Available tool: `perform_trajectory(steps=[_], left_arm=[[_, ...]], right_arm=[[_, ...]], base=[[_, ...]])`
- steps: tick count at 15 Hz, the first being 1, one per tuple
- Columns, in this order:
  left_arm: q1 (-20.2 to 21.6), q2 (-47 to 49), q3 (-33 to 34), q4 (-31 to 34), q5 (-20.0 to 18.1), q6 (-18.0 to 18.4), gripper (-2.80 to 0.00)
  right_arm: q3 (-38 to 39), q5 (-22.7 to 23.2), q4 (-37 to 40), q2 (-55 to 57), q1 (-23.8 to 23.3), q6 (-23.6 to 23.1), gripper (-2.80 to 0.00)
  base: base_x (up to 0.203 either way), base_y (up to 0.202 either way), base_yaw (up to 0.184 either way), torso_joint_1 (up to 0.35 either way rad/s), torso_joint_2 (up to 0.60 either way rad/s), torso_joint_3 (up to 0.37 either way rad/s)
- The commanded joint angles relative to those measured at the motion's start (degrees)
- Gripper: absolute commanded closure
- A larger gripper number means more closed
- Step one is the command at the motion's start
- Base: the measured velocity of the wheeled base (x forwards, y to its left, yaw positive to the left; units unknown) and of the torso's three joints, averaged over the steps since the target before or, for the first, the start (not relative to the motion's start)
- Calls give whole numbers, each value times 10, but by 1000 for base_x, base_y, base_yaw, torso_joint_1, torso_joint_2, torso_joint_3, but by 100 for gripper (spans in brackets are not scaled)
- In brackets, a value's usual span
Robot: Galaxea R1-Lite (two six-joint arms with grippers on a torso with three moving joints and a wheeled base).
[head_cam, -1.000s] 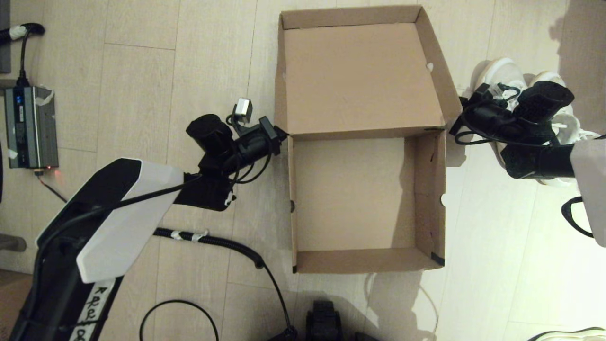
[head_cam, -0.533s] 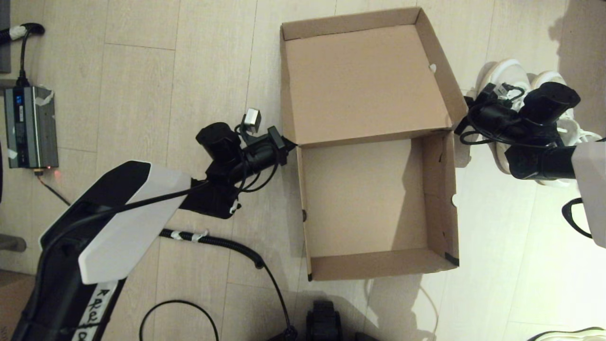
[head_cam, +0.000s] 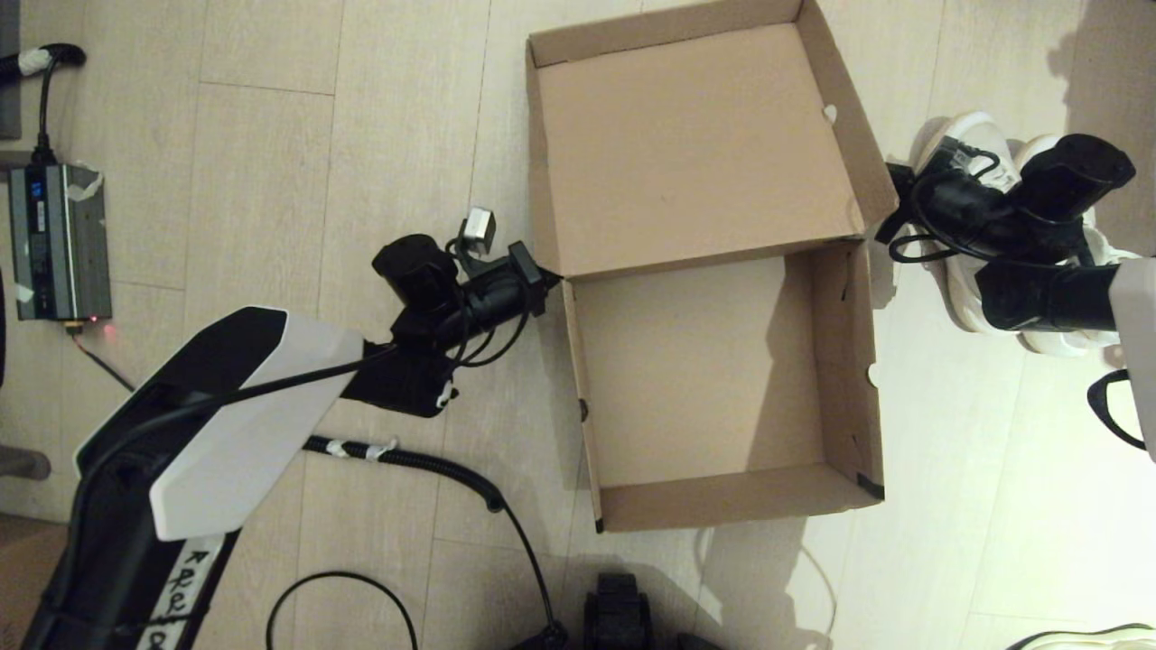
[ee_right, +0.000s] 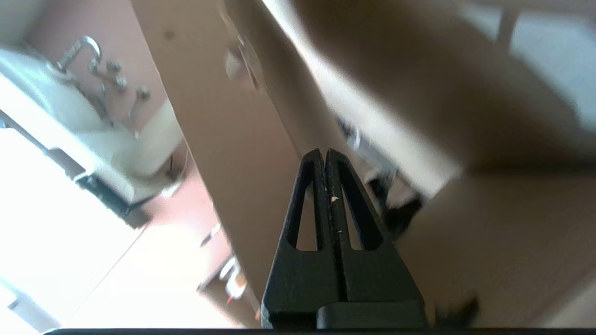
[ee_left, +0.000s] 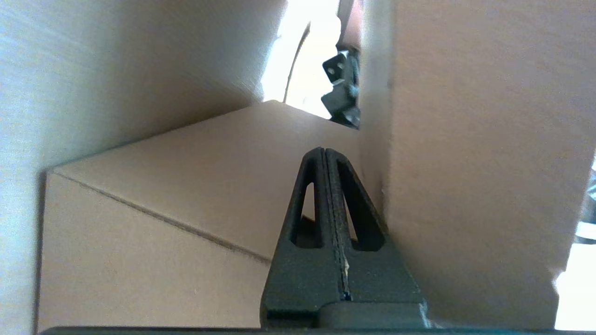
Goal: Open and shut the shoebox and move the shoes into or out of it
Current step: Close the shoe box
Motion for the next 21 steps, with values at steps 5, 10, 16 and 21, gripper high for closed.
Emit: perform_trajectory(steps=[5, 10, 16, 21], left_arm=[[8, 19, -29, 2, -4, -4, 0], [8, 25, -36, 7, -5, -4, 0], [25, 23, -22, 6, -1, -4, 0], [36, 3, 26, -1, -1, 0, 0]], right_arm=[[0, 62, -5, -12, 0, 34, 0], [12, 91, -4, -3, 7, 35, 0], [145, 131, -48, -37, 1, 23, 0], [316, 138, -150, -102, -4, 21, 0]], base=[[0, 0, 0, 0, 0, 0], [0, 0, 0, 0, 0, 0], [0, 0, 0, 0, 0, 0], [0, 0, 0, 0, 0, 0]])
